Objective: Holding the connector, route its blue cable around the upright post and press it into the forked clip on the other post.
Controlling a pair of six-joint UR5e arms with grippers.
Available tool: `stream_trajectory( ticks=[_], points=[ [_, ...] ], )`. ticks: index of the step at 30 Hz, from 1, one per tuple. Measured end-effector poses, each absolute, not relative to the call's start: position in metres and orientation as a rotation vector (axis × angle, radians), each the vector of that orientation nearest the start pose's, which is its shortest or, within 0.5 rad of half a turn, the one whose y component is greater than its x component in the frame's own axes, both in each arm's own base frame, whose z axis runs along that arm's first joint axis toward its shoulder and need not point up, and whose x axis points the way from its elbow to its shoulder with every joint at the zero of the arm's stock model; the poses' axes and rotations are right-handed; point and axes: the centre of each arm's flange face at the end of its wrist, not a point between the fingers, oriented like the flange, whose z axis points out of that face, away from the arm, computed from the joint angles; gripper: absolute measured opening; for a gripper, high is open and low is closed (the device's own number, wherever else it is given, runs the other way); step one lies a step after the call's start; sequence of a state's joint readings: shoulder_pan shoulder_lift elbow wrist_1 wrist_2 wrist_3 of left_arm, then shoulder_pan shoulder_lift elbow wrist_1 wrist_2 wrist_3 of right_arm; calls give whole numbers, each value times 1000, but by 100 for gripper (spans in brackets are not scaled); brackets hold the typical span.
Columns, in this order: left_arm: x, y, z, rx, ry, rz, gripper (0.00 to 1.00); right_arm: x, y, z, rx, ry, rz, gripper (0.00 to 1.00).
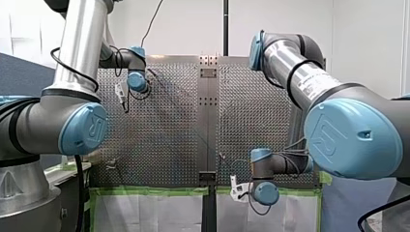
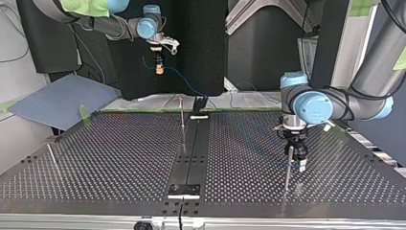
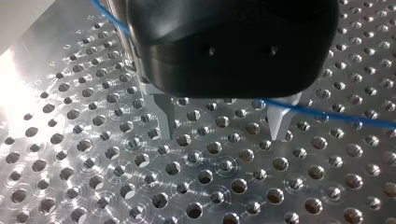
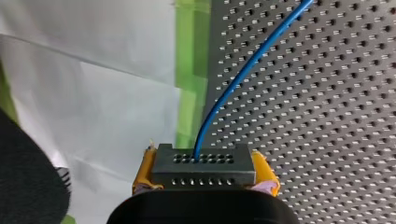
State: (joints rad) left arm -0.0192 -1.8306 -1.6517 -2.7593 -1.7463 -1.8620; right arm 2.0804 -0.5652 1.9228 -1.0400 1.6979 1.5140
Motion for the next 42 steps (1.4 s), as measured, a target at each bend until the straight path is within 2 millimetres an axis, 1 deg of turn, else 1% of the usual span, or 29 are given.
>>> stream_trajectory(
  ticks=[2, 5, 11, 16, 20, 28, 32, 38, 42],
  points=[
    [579, -127, 347, -345, 1492, -113, 98, 350, -382, -125, 1795, -1095, 1210, 0],
    [579, -127, 347, -345, 1492, -112, 98, 350, -383, -129, 1808, -1089, 1217, 0],
    [578, -127, 347, -344, 1493, -112, 98, 355, -395, -125, 1813, -1054, 1219, 0],
    [578, -127, 346, -345, 1493, -111, 98, 358, -406, -110, 1806, -1035, 1208, 0],
    [578, -126, 346, -348, 1494, -107, 98, 361, -414, -91, 1789, -1026, 1217, 0],
    [577, -125, 345, -353, 1501, -97, 98, 365, -422, -65, 1783, -1011, 1236, 0],
    [576, -124, 345, -359, 1508, -80, 98, 370, -426, -47, 1788, -973, 1271, 0],
    [575, -123, 344, -362, 1515, -69, 98, 376, -426, -35, 1814, -916, 1301, 0],
    [575, -123, 344, -363, 1517, -67, 98, 376, -424, -33, 1820, -908, 1306, 0]
  ],
)
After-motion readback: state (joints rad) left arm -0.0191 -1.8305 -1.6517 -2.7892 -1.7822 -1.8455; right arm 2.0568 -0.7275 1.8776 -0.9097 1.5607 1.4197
